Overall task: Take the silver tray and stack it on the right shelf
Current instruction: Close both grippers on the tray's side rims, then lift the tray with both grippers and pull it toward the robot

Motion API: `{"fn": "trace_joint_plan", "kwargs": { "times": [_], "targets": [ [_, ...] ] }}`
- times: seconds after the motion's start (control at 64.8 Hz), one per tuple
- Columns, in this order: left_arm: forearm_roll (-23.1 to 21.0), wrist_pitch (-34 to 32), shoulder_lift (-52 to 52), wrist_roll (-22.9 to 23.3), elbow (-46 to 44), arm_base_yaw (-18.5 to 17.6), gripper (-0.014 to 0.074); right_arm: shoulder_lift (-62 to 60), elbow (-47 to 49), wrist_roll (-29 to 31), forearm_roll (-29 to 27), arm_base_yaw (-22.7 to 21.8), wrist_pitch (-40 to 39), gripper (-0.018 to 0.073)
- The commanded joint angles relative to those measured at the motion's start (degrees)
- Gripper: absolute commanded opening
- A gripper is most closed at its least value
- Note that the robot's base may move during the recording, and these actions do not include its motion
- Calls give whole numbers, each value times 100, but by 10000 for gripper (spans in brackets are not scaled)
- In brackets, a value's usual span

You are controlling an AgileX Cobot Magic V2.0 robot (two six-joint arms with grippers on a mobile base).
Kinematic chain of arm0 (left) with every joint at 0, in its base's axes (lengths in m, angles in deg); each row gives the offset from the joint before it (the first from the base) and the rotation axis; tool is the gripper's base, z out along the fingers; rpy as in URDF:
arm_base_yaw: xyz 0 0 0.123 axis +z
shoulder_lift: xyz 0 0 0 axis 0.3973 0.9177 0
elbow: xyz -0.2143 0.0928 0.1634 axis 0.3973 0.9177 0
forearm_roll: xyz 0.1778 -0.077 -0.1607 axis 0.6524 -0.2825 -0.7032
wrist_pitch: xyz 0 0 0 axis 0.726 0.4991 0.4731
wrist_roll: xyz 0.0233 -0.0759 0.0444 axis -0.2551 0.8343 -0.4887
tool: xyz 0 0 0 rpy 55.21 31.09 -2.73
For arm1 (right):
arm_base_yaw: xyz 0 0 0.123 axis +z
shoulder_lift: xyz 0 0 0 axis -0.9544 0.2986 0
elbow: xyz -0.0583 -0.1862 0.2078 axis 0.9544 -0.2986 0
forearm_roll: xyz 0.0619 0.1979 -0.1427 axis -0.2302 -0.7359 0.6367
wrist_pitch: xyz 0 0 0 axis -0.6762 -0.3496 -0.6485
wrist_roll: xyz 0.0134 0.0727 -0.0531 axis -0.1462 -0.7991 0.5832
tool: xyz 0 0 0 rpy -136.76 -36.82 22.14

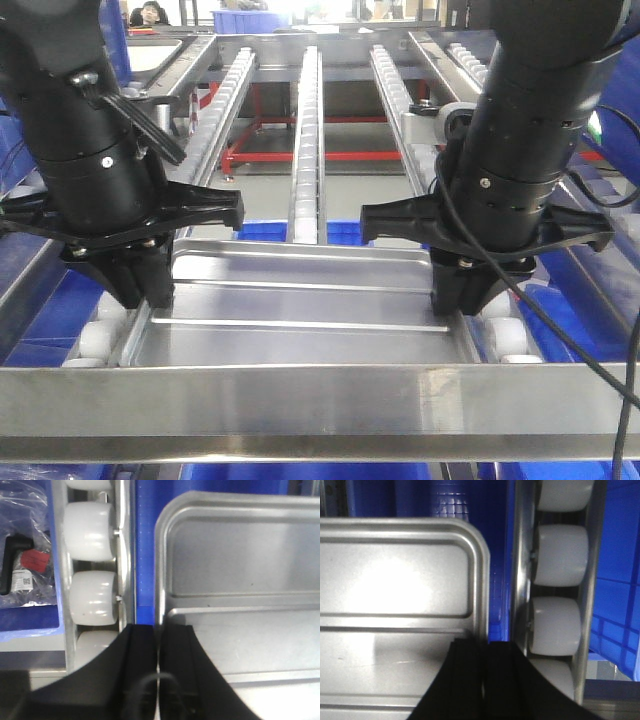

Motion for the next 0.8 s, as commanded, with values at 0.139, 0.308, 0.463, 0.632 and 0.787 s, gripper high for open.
{"fn": "trace_joint_plan", "kwargs": {
  "times": [0.139,0.308,0.463,0.632,0.787],
  "targets": [
    [31,-137,-191,36,-122,-12,-100,-220,151,57,33,1,-193,57],
    [-133,-137,-191,36,-122,-12,-100,-254,243,57,31,1,-85,57],
    [-292,-104,-340,-15,-137,66,-99,-410,523,57,31,1,261,57],
    [-303,194,-654,-29,-137,64,-100,-668,833,46,-85,1,832,57],
    [-317,414,-989,-29,-137,52,-100,-983,863,-21,-289,1,1165,57]
  ]
}}
